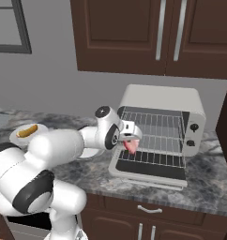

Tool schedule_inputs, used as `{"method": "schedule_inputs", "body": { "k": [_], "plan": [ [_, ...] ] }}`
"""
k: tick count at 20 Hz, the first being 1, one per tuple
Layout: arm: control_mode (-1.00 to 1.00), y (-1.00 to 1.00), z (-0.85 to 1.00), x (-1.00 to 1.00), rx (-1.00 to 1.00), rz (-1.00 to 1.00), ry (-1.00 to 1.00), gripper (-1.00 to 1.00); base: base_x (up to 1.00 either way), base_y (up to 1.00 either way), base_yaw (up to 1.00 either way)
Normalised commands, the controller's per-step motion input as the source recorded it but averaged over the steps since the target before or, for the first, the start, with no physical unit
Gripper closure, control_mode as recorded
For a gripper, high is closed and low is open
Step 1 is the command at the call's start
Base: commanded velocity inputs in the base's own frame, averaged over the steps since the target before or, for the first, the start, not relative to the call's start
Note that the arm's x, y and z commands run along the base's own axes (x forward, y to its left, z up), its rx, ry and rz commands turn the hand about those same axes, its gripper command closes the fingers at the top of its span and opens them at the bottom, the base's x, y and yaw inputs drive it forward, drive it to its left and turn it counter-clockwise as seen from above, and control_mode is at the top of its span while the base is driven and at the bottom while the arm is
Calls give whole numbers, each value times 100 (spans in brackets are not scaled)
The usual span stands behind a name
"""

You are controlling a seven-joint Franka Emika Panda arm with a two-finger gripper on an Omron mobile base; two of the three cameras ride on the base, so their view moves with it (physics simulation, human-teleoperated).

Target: Open the toaster oven door. Place the hotdog bun on the top rack in the toaster oven and place the steak on the bottom rack.

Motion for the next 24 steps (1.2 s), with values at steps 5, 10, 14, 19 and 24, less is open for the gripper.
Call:
{"method": "schedule_inputs", "body": {
  "k": [5, 10, 14, 19, 24],
  "plan": [
    [-100, -66, 0, 5, -6, 0, 2, 100, 0, 0, 0],
    [-100, -63, 0, 0, -4, 0, 2, 100, 0, 0, 0],
    [-100, -54, -1, 0, -2, 1, 1, 100, 0, 0, 0],
    [-100, -45, -3, 0, 0, 5, 0, 100, 0, 0, 0],
    [-100, -26, -4, 3, 0, 11, 0, 100, 0, 0, 0]
  ]
}}
